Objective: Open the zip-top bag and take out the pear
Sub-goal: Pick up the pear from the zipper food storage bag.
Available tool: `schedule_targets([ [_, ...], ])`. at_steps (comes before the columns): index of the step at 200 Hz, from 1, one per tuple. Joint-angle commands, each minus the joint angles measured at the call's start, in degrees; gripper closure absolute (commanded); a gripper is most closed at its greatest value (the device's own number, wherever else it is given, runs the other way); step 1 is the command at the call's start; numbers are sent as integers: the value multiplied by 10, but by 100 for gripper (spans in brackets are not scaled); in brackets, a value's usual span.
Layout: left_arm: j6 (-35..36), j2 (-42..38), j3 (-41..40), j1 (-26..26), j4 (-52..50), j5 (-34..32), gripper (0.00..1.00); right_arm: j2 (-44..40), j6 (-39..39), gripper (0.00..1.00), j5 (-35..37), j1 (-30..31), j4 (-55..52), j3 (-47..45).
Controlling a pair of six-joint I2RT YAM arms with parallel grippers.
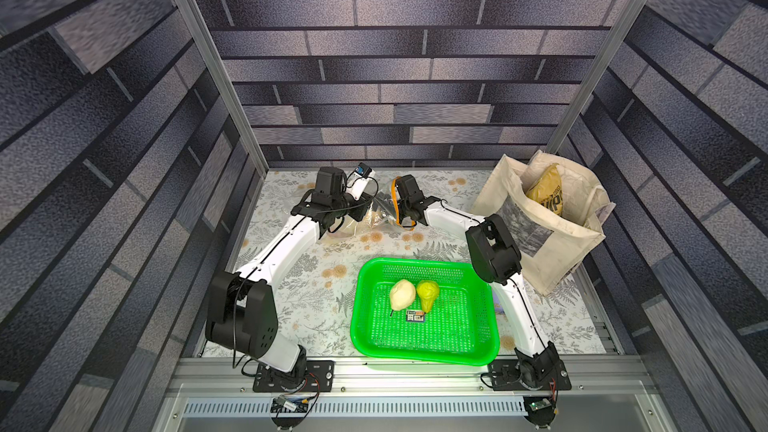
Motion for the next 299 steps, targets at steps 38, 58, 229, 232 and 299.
schedule_targets([
  [38,3,-19,-6,-5,11,26,100,58,40,6,43,1,-27,86],
  [58,4,-18,-5,-6,9,28,100,68,41,7,38,2,-37,98],
  [229,1,2,0,-9,0,-13,100,42,-7,26,46,3,37,45],
  [232,0,4,1,-9,-1,-17,100,37,-7,26,45,3,45,38],
  [299,-8,19,8,-7,-8,-65,100,-61,-18,29,56,2,104,-93],
])
